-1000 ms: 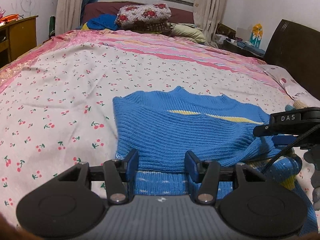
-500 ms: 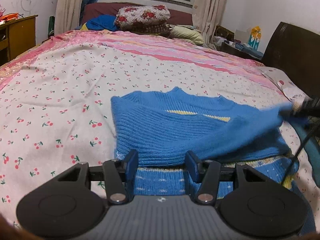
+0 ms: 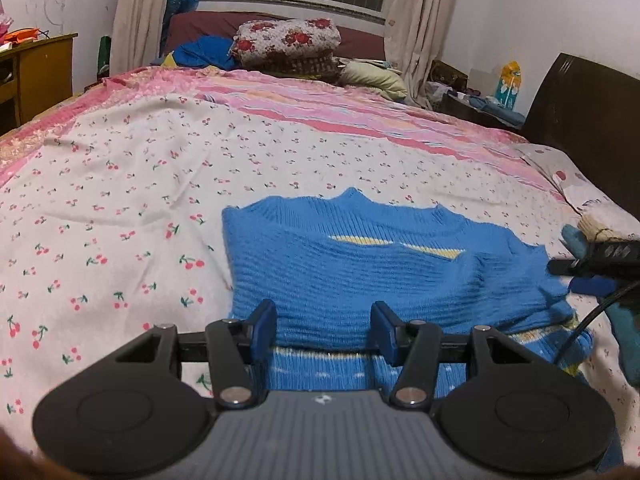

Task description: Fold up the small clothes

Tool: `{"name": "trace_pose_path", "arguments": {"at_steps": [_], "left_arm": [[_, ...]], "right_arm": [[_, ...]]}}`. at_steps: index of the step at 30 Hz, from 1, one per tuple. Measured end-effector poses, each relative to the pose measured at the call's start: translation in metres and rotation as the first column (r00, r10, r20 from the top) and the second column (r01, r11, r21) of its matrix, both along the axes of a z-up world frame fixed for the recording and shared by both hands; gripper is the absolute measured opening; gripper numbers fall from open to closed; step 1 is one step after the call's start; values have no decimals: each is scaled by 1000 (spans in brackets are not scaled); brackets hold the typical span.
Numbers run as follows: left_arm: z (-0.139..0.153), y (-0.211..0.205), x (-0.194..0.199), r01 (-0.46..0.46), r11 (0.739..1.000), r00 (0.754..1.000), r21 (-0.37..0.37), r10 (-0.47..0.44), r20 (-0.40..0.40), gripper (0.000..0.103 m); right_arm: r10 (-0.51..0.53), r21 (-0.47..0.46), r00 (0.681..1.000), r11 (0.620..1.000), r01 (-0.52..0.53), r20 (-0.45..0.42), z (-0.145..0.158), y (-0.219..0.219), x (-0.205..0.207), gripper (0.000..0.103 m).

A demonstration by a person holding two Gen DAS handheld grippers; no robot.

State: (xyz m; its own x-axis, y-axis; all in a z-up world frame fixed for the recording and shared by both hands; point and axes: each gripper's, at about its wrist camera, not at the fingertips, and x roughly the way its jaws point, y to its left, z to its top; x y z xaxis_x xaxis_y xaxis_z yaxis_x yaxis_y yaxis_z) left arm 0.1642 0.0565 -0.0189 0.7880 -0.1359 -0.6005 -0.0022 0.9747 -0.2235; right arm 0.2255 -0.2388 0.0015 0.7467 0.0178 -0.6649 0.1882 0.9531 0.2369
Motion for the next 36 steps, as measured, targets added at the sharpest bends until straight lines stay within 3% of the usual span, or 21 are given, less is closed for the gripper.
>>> {"name": "trace_pose_path", "arguments": {"at_steps": [1, 3, 6, 8, 11, 14, 19, 23, 28, 33, 36], "left_arm": [[0, 0, 1, -4, 1000, 1000, -2, 4, 0, 58], [2, 2, 1, -9, 1000, 1000, -2, 9, 12, 58], [3, 5, 1, -22, 1000, 999, -12, 22, 28, 58], [-1, 3, 8, -21, 1000, 1000, 1, 21, 11, 58], [-12, -7, 24, -3, 997, 999, 78, 6, -41, 59], [-12, -17, 24, 5, 990, 999, 143, 0, -35, 59], [-5, -18, 21, -53, 991, 998, 121, 57, -29, 59], [-12, -29, 26, -46, 983, 997, 176, 55, -47, 63], [-16, -35, 23, -19, 974, 999, 228, 27, -34, 64], [-16, -28, 22, -11, 983, 999, 185, 18, -39, 64], [-17, -29, 20, 6, 980, 999, 199, 2, -38, 64]], "right_arm": [[11, -15, 1000, 1000, -11, -22, -5, 0, 4, 43], [17, -68, 998, 997, -21, -60, -14, 1, 7, 12], [21, -99, 997, 995, -28, -69, -17, -3, 4, 6], [5, -103, 997, 995, -13, -77, -19, -7, 4, 6], [-5, -88, 996, 996, -3, -86, -20, -12, 7, 6], [11, -118, 996, 993, -22, -93, -19, -9, 7, 6], [25, -151, 993, 988, -42, -113, -17, -6, 7, 6], [19, -197, 992, 979, -44, -128, -9, 1, 8, 12], [-14, -282, 999, 960, 1, -43, 9, 18, -3, 15], [56, -258, 998, 964, -57, -12, 7, 41, -3, 15], [82, -245, 993, 964, -100, -85, -7, 49, 10, 14]]}}
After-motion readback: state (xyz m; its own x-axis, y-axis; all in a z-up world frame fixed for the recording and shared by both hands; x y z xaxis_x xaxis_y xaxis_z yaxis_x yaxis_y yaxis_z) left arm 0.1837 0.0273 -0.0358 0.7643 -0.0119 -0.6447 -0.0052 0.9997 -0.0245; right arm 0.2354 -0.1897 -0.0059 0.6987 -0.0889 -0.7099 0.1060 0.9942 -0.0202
